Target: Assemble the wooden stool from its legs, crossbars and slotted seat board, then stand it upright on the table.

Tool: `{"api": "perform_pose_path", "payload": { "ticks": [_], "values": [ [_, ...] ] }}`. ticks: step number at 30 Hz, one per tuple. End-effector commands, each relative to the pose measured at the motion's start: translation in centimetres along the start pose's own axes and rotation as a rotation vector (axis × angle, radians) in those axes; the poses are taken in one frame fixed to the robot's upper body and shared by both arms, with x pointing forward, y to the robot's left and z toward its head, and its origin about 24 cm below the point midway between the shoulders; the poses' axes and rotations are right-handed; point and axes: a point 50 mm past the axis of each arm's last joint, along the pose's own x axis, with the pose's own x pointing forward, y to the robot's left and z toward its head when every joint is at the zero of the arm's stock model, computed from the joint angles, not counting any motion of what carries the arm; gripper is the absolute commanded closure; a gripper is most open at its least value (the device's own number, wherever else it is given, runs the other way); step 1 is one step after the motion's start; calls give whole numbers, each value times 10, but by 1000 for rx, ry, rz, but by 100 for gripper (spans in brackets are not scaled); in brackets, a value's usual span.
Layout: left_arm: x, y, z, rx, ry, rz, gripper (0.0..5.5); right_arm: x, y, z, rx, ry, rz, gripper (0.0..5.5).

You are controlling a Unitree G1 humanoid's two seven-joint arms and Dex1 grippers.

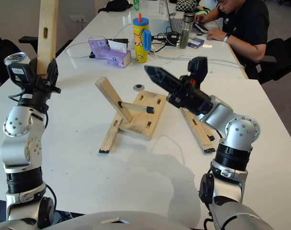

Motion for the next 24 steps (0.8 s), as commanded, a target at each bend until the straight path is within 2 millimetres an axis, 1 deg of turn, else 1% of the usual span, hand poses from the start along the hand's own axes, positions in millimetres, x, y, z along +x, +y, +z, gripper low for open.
{"api": "perform_pose_path", "payload": {
  "ticks": [1, 3, 4, 7, 9, 11, 13, 18, 24],
  "values": [
    [3, -23, 29, -31, -139, -153, 348, 15, -1, 37, 3, -221, -80, 253],
    [0, -34, 31, -27, -156, -236, 348, 25, -13, 47, -17, -278, -216, 253],
    [-1, -39, 32, -27, -165, -280, 348, 30, -14, 49, -20, -286, -240, 253],
    [-5, -52, 38, -34, -189, -386, 348, 45, -12, 50, -18, -295, -239, 253],
    [-6, -55, 39, -28, -195, -408, 348, 49, -12, 50, -15, -302, -242, 253],
    [-8, -60, 42, 10, -206, -450, 348, 57, -9, 47, 11, -300, -223, 253],
    [-10, -65, 44, 14, -212, -490, 348, 62, -4, 43, 21, -287, -197, 253],
    [-13, -74, 46, 28, -216, -556, 348, 68, 1, 37, 32, -250, -169, 253],
    [-19, -85, 43, 41, -201, -649, 348, 70, 2, 37, 52, -236, -152, 253]
  ]
}}
